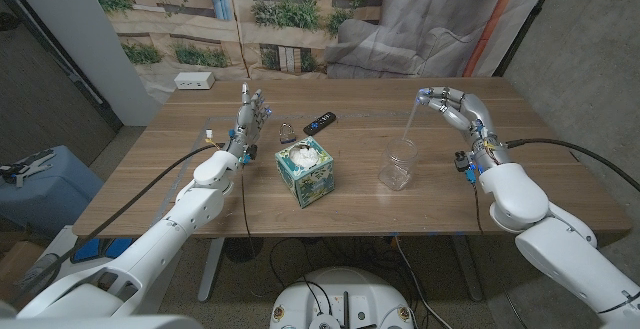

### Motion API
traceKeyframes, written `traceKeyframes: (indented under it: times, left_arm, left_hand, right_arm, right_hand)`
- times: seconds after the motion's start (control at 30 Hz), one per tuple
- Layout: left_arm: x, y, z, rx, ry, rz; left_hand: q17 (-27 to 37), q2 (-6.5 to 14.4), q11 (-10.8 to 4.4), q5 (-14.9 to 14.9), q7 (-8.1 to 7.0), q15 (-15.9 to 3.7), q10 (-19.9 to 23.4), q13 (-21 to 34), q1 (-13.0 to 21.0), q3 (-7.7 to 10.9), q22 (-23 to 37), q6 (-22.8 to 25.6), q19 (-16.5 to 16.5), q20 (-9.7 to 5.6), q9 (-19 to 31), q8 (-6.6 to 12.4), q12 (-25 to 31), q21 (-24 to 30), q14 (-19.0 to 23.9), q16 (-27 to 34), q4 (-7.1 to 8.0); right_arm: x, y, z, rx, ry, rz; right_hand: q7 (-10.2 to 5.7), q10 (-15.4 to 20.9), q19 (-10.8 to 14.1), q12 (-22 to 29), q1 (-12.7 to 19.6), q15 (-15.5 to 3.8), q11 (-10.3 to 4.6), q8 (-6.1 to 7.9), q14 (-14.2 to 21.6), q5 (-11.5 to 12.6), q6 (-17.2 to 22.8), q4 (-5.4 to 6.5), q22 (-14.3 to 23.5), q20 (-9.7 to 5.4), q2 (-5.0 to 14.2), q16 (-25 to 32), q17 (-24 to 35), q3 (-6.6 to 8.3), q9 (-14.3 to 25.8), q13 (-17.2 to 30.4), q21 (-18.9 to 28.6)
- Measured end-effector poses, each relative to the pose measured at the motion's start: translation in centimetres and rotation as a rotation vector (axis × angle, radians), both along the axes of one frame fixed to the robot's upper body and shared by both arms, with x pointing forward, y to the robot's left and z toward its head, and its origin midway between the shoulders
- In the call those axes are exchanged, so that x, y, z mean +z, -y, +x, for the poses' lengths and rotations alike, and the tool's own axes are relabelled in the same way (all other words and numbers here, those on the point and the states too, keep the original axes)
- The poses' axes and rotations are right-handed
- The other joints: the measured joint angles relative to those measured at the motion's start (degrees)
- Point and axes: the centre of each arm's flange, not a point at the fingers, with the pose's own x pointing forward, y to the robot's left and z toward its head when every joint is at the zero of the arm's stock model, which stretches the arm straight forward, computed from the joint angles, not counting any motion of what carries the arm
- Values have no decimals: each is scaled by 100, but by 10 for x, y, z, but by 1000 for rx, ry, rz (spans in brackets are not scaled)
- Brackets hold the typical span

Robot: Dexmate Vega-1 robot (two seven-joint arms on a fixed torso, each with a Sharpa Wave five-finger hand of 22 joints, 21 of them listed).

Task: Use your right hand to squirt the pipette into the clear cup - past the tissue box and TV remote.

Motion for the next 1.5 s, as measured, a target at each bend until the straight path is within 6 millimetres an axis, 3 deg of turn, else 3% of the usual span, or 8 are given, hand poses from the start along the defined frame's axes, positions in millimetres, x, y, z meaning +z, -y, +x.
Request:
traceKeyframes:
  times: [0.77,1.5]
  left_arm:
    - [0,0,0,0,0,0]
    - [0,0,0,0,-1,0]
  left_hand:
    - [0,0,0,0,0,0,0,0,0,0,0,0,0,0,0,0,0,0,0,0,0]
    - [0,0,0,0,0,0,0,0,0,0,0,0,0,0,0,0,0,0,0,0,0]
  right_arm:
    - [33,19,19,-22,13,-41]
    - [22,49,37,-105,-17,-33]
  right_hand:
    - [0,-22,-1,0,1,0,-22,0,0,45,0,-24,0,41,0,0,22,-24,-2,25,0]
    - [0,-63,-1,0,1,0,-1,0,0,45,0,-23,0,41,0,0,21,-23,1,52,0]
